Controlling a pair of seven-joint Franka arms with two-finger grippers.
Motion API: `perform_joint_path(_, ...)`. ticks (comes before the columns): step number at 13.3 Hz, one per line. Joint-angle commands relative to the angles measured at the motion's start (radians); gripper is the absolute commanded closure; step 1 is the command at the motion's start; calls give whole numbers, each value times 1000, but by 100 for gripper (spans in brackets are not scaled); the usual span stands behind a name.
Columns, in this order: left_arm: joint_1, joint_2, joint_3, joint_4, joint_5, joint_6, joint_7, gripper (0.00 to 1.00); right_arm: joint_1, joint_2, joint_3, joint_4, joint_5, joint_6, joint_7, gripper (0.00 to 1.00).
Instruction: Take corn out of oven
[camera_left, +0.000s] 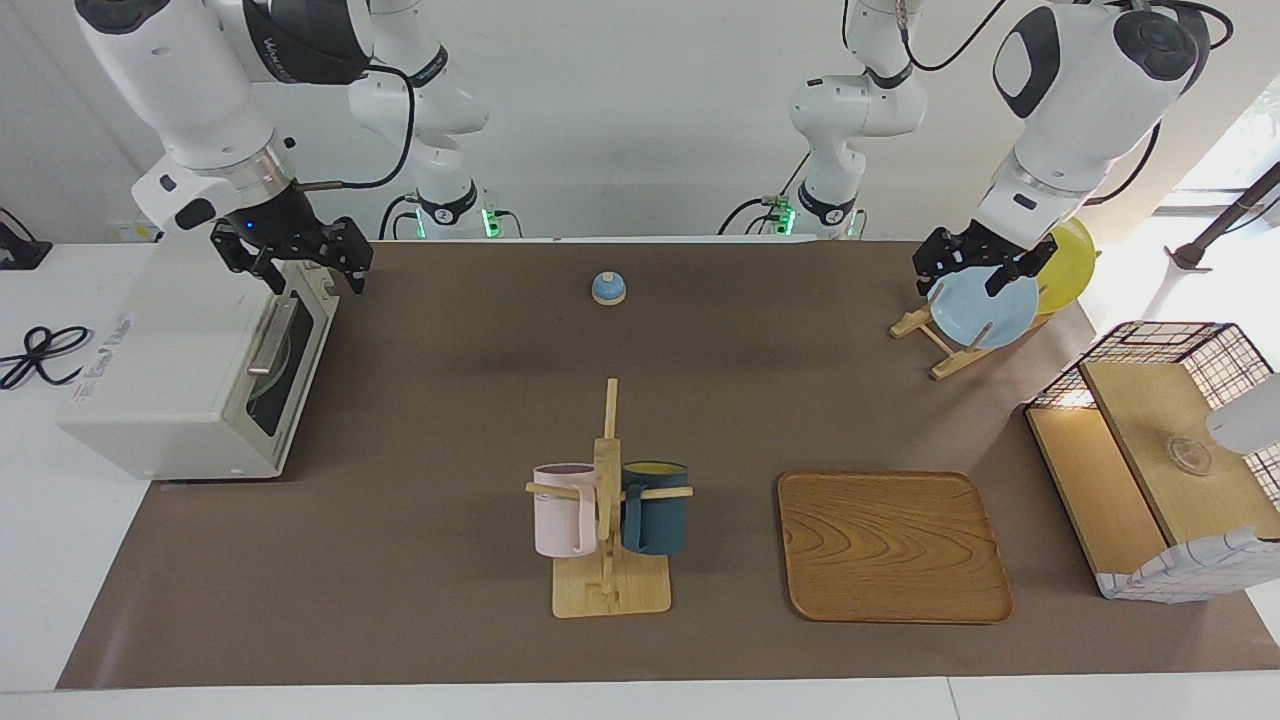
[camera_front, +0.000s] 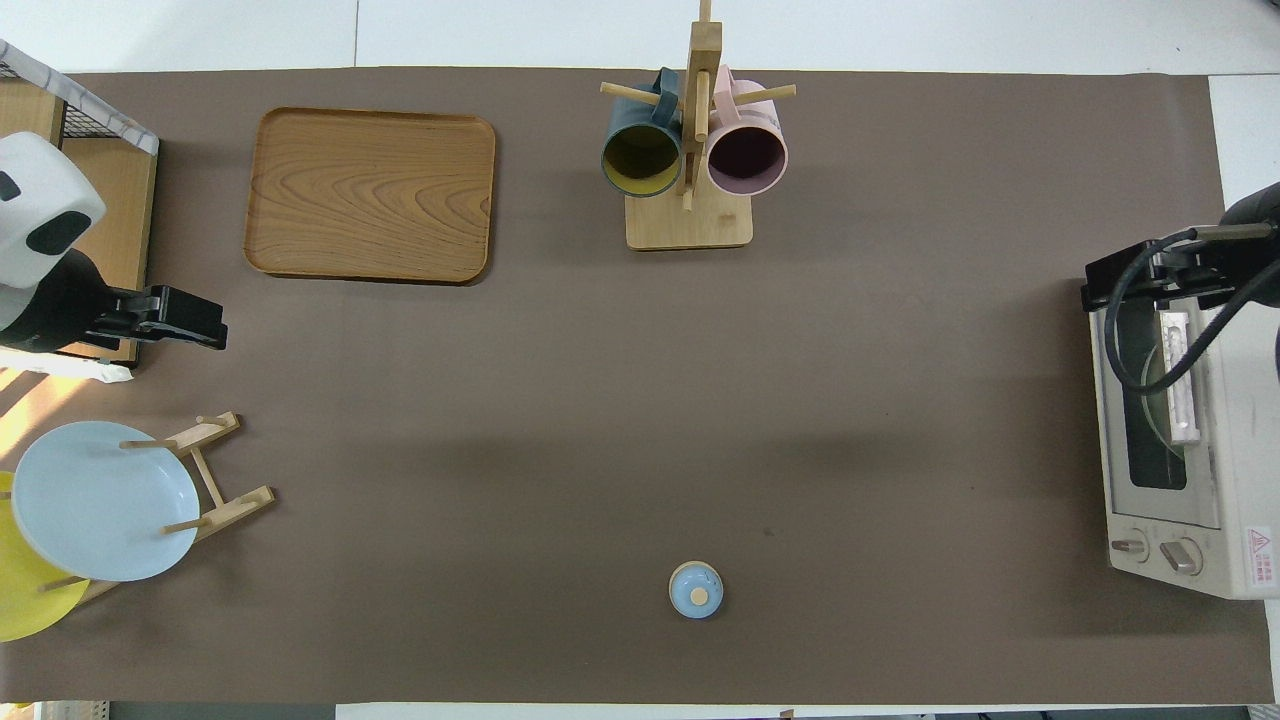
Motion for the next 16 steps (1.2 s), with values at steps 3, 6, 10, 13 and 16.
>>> perform_joint_path(3,9,-24,-7,-22,18,3,-1,0,-1,9,7,12,-5,9,3,0)
perform_joint_path(6,9,-24,-7,-22,18,3,-1,0,-7,-4,7,-22,-5,12,-5,0)
perform_joint_path(10,9,-23,-7,-22,18,3,-1,0,-31,-43,4,-120,-7,82,-100,100)
perform_joint_path(13,7,-24,-7,-22,18,3,-1,0,-93,-109,0,-278,-10,200,-137,100)
perform_joint_path(16,9,-23,-7,-22,18,3,-1,0,-128,-123,0,-350,-51,260,-134,100)
